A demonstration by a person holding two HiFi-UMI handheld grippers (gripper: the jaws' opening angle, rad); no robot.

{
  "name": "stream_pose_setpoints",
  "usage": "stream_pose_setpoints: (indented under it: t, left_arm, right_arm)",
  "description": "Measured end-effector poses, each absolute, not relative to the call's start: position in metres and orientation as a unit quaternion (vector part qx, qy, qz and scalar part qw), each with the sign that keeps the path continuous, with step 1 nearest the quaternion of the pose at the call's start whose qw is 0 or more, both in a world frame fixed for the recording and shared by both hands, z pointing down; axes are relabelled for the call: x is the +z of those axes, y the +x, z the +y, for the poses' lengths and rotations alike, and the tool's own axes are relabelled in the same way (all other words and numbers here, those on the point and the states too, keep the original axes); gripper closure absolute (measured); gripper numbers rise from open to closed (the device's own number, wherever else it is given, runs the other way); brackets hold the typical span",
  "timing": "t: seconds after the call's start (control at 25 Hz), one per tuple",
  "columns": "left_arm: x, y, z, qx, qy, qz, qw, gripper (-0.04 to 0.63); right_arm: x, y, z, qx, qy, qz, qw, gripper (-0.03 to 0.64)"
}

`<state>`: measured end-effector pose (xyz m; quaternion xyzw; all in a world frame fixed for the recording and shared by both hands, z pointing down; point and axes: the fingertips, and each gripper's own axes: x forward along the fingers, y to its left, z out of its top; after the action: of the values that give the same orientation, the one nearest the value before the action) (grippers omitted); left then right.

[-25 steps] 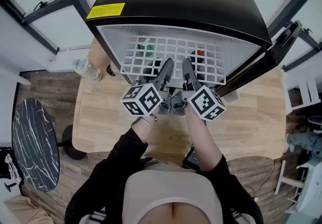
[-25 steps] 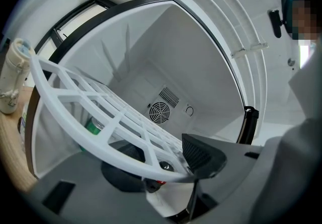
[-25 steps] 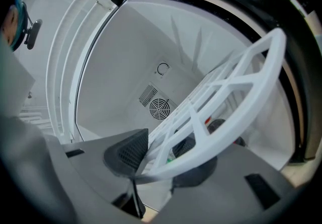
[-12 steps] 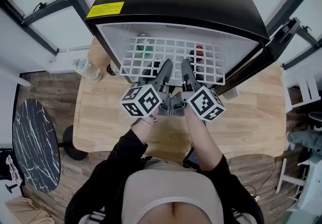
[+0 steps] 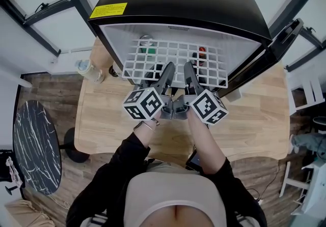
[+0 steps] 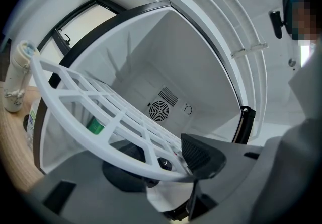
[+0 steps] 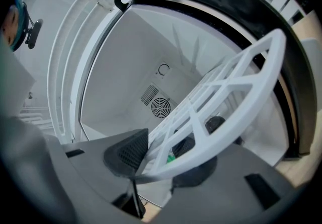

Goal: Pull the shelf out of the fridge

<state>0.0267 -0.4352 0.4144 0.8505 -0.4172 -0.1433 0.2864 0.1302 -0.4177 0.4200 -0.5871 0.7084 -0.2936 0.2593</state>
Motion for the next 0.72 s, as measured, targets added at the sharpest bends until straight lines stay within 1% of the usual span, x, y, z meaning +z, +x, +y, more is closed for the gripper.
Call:
stream_pose_setpoints:
  t: [0.72]
  left_arm:
    - [0.416, 0.024, -0.423, -0.141, 0.847, -0.418, 0.296, 0.39]
  right_arm:
    - [0.421, 0.127, -0.405, -0.296, -0.583, 0.711, 0.257, 0.451]
